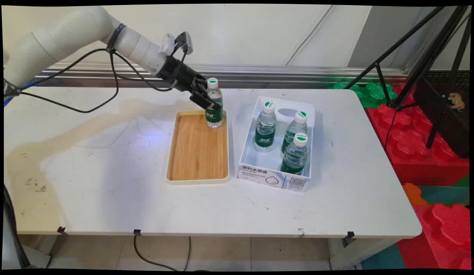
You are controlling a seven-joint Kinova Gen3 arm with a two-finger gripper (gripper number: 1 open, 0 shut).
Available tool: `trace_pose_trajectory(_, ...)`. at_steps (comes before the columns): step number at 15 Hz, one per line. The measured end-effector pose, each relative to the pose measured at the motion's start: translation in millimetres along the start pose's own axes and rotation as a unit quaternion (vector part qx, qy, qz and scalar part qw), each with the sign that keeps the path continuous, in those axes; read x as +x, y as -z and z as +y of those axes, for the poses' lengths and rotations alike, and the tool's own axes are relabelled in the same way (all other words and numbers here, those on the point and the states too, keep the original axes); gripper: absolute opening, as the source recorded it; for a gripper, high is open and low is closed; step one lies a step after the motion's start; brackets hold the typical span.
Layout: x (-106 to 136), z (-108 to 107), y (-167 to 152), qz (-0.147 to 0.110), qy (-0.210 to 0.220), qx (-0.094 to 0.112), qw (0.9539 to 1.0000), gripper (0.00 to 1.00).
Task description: Pick up the green bottle from the white box
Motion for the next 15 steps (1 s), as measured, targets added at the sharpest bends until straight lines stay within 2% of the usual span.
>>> trace_pose_trajectory(6, 11.4, 6.2, 29.8, 0.013, -0.013, -0.002, 0.9998, 1.0)
trace_pose_trajectory(15, 38.2, 29.7, 110.0, 0.038, -0.026, 0.0, 0.9989, 1.0)
